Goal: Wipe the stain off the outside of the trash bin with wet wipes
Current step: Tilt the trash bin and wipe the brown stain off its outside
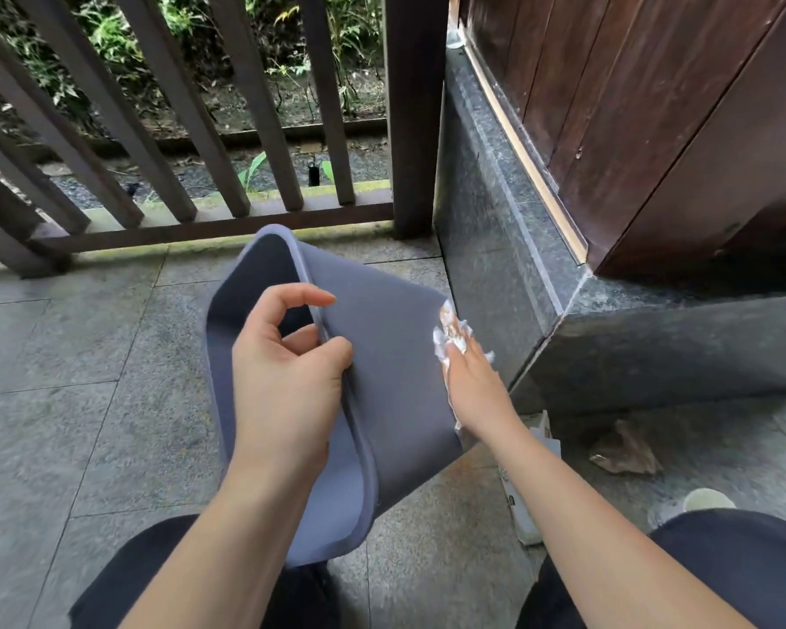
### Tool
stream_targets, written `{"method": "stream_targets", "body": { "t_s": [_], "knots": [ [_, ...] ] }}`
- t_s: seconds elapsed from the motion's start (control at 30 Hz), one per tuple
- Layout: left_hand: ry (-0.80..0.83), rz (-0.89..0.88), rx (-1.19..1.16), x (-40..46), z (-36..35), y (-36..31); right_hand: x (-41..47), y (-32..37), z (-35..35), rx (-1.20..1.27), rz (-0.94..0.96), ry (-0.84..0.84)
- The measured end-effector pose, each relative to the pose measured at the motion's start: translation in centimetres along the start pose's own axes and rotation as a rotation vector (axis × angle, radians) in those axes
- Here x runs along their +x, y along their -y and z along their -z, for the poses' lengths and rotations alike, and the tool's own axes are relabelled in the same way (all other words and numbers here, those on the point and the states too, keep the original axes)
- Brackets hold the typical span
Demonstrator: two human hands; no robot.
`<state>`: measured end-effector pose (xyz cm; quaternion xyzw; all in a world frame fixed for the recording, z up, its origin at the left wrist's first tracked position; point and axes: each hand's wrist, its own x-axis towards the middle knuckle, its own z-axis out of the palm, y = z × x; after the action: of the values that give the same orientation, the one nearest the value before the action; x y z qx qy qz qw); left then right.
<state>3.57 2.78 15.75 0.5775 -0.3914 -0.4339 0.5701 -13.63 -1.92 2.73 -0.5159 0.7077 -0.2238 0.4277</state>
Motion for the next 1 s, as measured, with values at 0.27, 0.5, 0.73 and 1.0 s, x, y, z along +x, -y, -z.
{"method": "stream_targets", "body": {
  "t_s": [0.27, 0.5, 0.73, 1.0],
  "knots": [
    [-0.071, 0.025, 0.020, 0.8, -0.1, 0.2, -8.0, 3.4, -2.7, 0.088, 0.478, -0.081],
    [-0.092, 0.002, -0.005, 0.6, -0.6, -0.6, -10.6, 4.8, -2.8, 0.069, 0.907, -0.278],
    [-0.017, -0.048, -0.009, -0.3, -0.2, -2.4, -7.7, 5.6, -1.6, 0.085, 0.637, -0.136],
    [0.013, -0.046, -0.008, -1.2, 0.1, -2.8, -3.4, 3.7, -0.1, 0.087, 0.280, -0.139]
  ]
}}
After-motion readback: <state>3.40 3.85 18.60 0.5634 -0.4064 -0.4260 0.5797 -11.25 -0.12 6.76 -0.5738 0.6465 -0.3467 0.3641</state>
